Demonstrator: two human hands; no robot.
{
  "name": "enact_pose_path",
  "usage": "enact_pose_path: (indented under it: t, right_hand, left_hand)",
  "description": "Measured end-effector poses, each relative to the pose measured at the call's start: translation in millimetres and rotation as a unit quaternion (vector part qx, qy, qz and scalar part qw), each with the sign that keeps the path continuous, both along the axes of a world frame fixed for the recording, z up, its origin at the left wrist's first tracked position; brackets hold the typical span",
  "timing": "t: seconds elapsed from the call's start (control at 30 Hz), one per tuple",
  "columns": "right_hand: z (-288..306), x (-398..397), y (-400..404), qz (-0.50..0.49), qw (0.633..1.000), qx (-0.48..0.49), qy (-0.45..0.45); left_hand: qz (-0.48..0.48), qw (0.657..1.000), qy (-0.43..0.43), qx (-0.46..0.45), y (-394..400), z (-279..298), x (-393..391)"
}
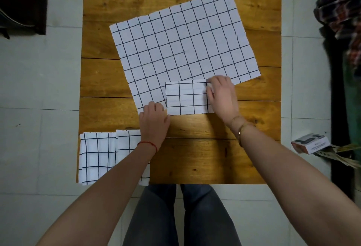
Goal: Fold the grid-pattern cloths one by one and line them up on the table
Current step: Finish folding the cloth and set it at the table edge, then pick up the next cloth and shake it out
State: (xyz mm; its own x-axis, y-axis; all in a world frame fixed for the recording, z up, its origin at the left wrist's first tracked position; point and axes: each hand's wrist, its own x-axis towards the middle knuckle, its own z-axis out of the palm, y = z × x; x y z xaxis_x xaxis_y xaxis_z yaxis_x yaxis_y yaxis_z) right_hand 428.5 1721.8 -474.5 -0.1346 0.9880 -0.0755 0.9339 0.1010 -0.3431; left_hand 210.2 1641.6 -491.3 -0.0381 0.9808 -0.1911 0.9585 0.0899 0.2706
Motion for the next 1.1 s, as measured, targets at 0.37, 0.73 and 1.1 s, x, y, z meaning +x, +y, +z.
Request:
enact_pose_path:
  t: [0.37, 0.73, 1.1]
  right_hand:
    - [-19, -18, 52, 0.067, 0.992, -0.095, -0.056]
    - [-13, -10, 46, 0.0, 0.975, -0.207, 0.086]
    - [7, -13, -44, -0.139, 0.899, -0.319, 0.265]
  left_hand:
    - [0.242, 0.962, -0.083, -0.092, 20, -1, 32]
    - [0.298, 0.923, -0.235, -0.065, 26, 7, 27]
    - [0.223, 0.896, -0.369, -0.108, 35, 29, -40]
